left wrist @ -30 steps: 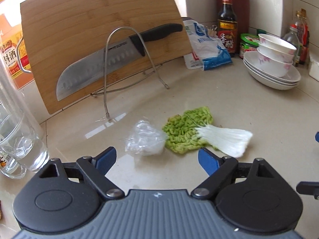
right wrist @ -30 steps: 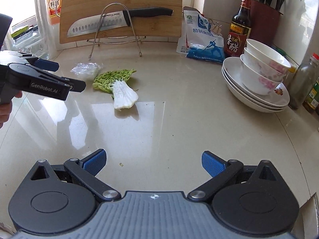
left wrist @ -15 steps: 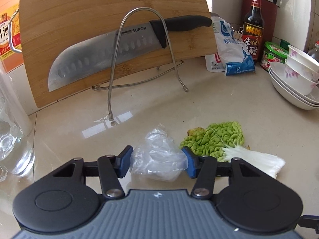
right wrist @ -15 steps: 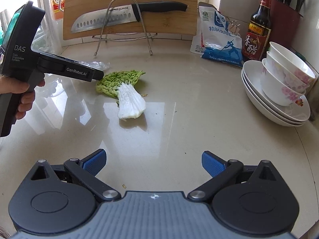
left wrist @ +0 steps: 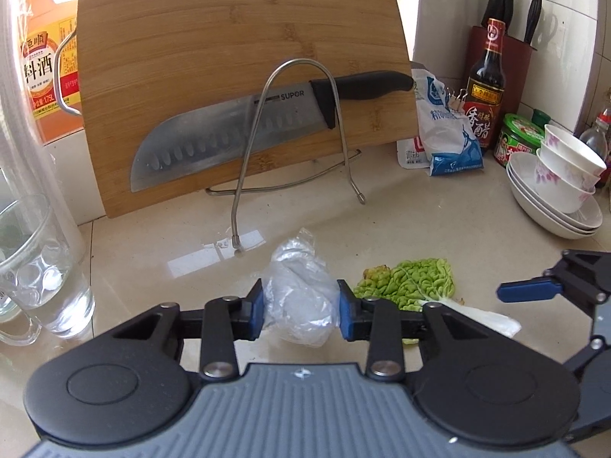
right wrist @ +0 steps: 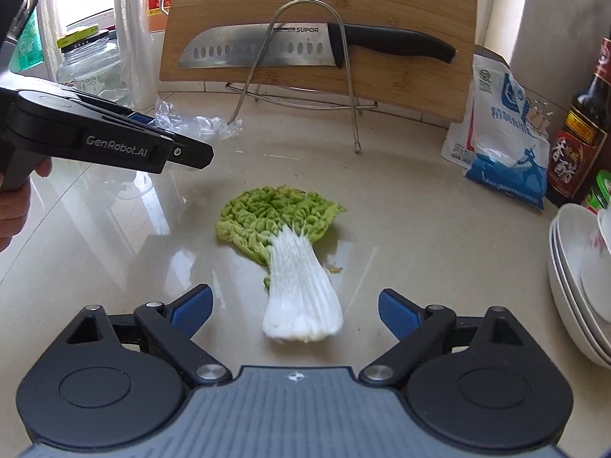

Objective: Collect trash
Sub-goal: 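Grasp the clear plastic bag with the left tool while the right tool grasps the white cabbage stem, then lift the bag and cabbage leaf and carry them over the bucket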

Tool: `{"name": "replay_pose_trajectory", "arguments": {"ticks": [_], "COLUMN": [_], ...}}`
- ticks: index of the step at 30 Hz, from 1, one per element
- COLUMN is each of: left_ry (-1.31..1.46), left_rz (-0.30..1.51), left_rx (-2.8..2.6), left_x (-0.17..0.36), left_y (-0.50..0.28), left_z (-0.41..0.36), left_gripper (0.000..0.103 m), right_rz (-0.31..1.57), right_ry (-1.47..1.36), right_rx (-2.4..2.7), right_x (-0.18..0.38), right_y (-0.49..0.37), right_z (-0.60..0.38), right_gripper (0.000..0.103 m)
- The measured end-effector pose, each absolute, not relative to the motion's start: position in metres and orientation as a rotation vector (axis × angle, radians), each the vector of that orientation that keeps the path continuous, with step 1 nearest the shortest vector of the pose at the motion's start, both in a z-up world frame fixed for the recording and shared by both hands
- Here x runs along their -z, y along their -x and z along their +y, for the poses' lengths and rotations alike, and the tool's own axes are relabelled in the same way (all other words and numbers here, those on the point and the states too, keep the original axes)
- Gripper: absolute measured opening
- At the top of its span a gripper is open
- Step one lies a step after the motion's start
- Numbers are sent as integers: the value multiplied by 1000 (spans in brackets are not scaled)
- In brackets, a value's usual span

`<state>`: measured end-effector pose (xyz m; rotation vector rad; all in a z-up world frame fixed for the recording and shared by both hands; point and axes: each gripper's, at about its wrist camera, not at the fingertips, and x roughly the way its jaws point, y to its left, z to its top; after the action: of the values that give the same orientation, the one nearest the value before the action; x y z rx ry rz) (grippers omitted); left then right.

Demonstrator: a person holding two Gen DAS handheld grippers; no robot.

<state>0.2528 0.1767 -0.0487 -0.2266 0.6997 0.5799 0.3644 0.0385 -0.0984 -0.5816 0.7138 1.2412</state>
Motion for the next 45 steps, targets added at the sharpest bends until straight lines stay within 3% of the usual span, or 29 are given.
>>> {"name": "replay_pose_trajectory", "arguments": {"ticks": [7,9,12,16,17,31,36,45], "left_ry": [251,256,254,245,240,226,220,156], "left_rz": [694,694,695,698,698,701,704,739], "left_rx": [-567,-565,-562,-542,-538,-514,-521,-454], "left_x": [45,45,45,43,43,43,42,33], "left_y": [-245,-244,-243,-244,-244,-246,-245,-240], "left_z": [176,176,176,173,172,172,174,166], "left_gripper": [35,35,35,35,35,35,35,32], "right_rz": [708,697,684,688,688,751,765,728], "right_ry": [601,608,626,607,601,590,566,556], "right_rx": [-1301,-1305,-1290,-1286,-1282,-1342,-1300,-1265], "right_x": [103,102,101,95,93,91,94,73], "right_y": [-367,-367,-369,-372,-372,-366,-370,-364], "right_z": [59,59,58,53,52,47,48,27], "right_gripper": [69,54,40,31,24,28,11,10]}}
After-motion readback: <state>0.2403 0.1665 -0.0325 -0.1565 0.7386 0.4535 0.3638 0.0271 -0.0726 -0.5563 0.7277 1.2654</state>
